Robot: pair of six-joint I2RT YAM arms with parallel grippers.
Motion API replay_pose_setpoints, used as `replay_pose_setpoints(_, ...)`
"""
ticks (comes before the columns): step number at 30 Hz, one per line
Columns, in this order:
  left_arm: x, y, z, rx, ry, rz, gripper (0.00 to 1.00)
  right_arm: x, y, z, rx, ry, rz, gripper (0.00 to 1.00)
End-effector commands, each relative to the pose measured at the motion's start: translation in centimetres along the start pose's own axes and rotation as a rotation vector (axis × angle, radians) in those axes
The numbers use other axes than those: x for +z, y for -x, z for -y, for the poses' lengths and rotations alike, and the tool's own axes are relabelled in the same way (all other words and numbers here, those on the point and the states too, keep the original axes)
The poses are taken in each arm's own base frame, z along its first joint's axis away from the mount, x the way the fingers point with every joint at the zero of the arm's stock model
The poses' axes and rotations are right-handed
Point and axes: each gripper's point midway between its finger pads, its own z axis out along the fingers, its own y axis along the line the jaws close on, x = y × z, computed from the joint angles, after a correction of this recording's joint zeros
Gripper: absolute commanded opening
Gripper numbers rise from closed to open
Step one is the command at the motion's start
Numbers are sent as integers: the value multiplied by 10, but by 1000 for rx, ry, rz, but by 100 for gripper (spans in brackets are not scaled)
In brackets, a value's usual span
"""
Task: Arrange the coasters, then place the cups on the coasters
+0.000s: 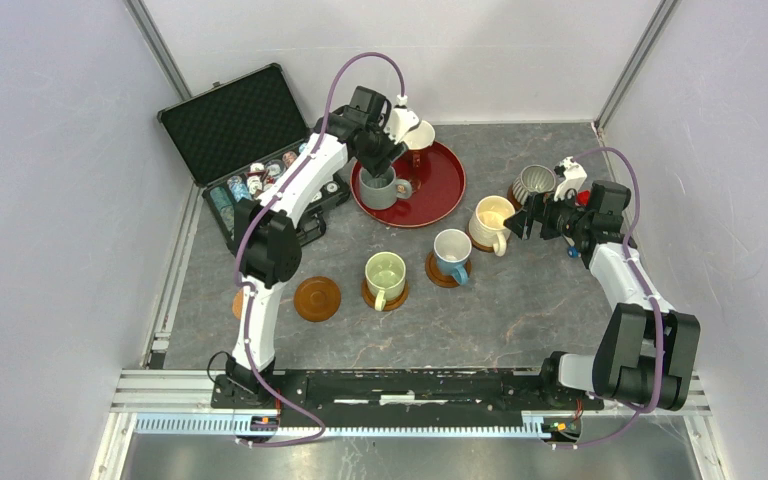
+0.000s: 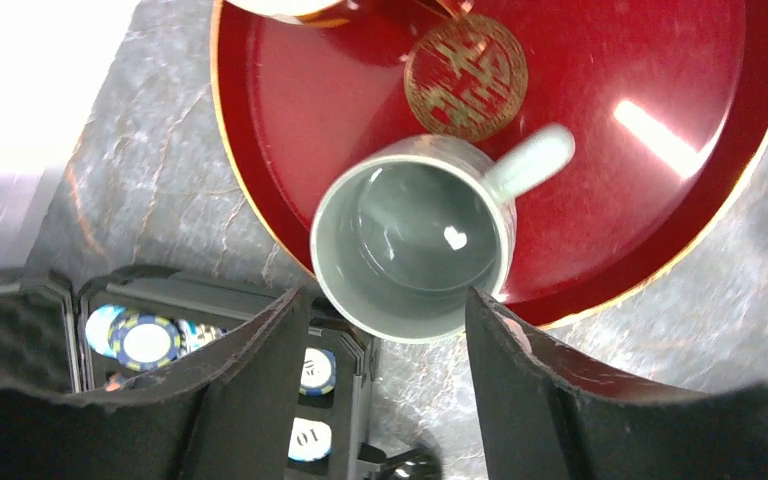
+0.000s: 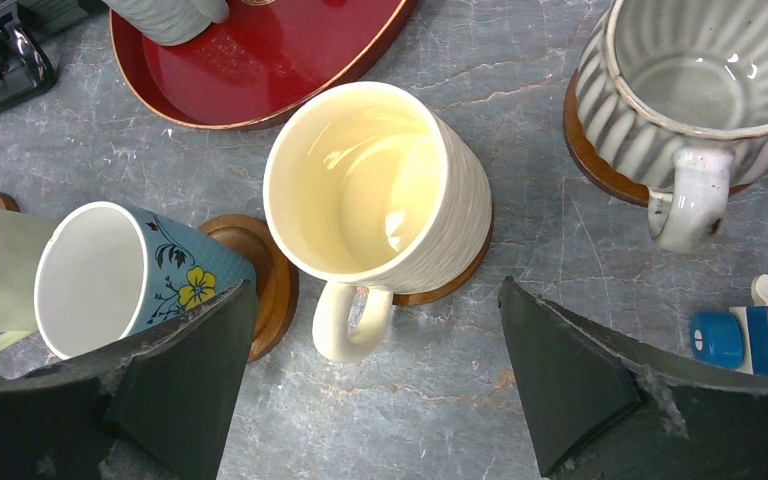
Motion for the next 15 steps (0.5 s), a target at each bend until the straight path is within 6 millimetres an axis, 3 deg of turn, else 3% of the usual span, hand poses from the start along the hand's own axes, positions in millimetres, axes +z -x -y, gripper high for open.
replay_pose_setpoints(1, -33, 56, 9, -286, 181, 138, 66, -2, 9, 1, -20, -1, 21, 98)
replay_pose_setpoints(3, -35, 57, 10, -440, 301, 146, 69, -2, 9, 1, -21, 0, 22, 98)
replay_pose_setpoints(5, -37, 58, 17, -566, 350, 154, 79, -2, 9, 0, -19, 1, 20, 98)
replay_pose_setpoints(9, -36, 58, 33, -757, 347, 146, 92, -2, 8, 1, -18, -3, 20, 98)
replay_pose_setpoints(15, -18, 50, 40, -981, 370, 101, 96, -2, 7, 1, -16, -3, 18, 98)
